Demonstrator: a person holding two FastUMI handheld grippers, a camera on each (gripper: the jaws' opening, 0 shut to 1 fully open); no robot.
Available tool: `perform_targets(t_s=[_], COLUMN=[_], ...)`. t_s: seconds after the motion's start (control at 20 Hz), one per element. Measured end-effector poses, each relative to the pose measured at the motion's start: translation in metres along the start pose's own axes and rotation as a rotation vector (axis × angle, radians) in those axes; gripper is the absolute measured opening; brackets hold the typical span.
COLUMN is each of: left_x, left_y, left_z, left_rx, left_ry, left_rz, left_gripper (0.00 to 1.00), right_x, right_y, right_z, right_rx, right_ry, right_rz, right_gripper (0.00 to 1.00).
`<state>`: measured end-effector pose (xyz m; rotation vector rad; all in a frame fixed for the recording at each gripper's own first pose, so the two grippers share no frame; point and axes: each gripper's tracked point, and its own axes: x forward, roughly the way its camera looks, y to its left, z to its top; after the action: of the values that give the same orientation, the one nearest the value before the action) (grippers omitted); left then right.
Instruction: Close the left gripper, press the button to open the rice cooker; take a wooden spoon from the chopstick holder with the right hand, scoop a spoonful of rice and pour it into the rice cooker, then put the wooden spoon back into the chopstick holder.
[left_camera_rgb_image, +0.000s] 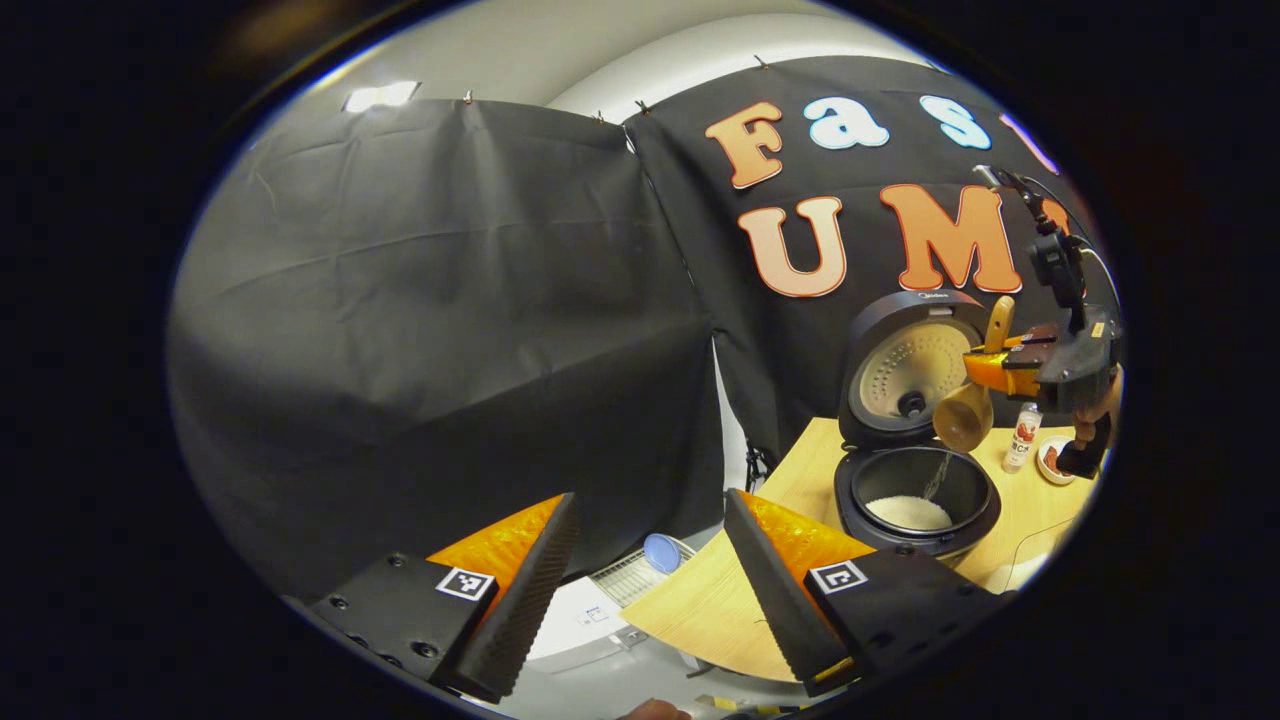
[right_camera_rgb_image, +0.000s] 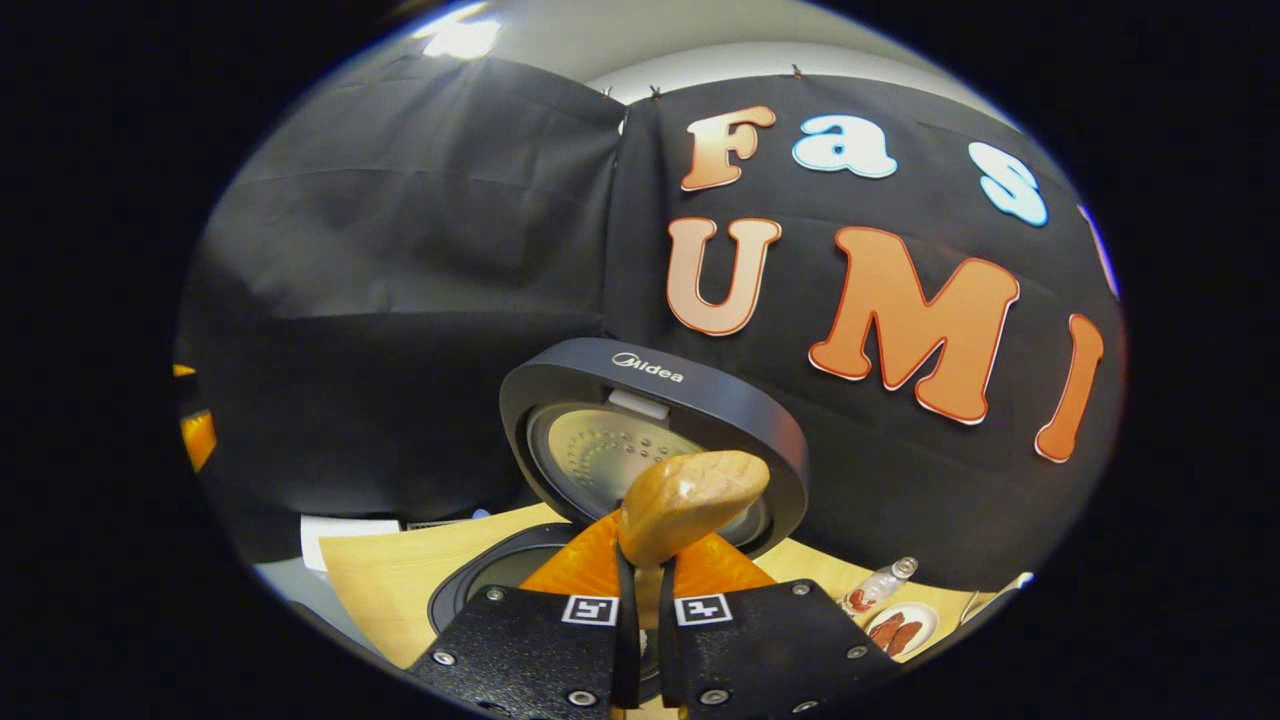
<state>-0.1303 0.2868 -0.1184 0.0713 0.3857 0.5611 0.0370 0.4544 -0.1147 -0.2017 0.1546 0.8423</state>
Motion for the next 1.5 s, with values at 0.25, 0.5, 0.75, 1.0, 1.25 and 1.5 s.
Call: perform_targets(t_s=[0.25,0.5,0.75,1.0,1.25,1.5], left_x=[0.001,0.001,-0.003,-0.012,-0.026,-0.041], left_y=[-0.008,-0.030,-0.066,-0.105,-0.148,-0.183], left_z=[0.001,0.000,0.010,0.018,0.026,0.032], left_rx=[-0.025,-0.049,-0.038,-0.022,0.007,0.018], left_ry=[-0.001,0.009,-0.003,-0.010,-0.020,-0.013], left_rz=[-0.010,-0.045,-0.102,-0.164,-0.218,-0.258], left_gripper=[0.99,1.00,0.99,0.95,0.99,0.99], right_x=[-0.016,-0.047,-0.096,-0.146,-0.203,-0.254], right_y=[-0.018,-0.063,-0.118,-0.174,-0.230,-0.268], right_z=[0.004,0.006,-0.025,-0.070,-0.125,-0.167], right_rx=[0.102,0.275,0.357,0.412,0.467,0.537], right_ry=[-0.014,-0.016,0.020,0.070,0.140,0.179], right_rz=[0.009,-0.026,-0.119,-0.234,-0.365,-0.461], right_gripper=[0.07,0.07,0.06,0.07,0.07,0.07])
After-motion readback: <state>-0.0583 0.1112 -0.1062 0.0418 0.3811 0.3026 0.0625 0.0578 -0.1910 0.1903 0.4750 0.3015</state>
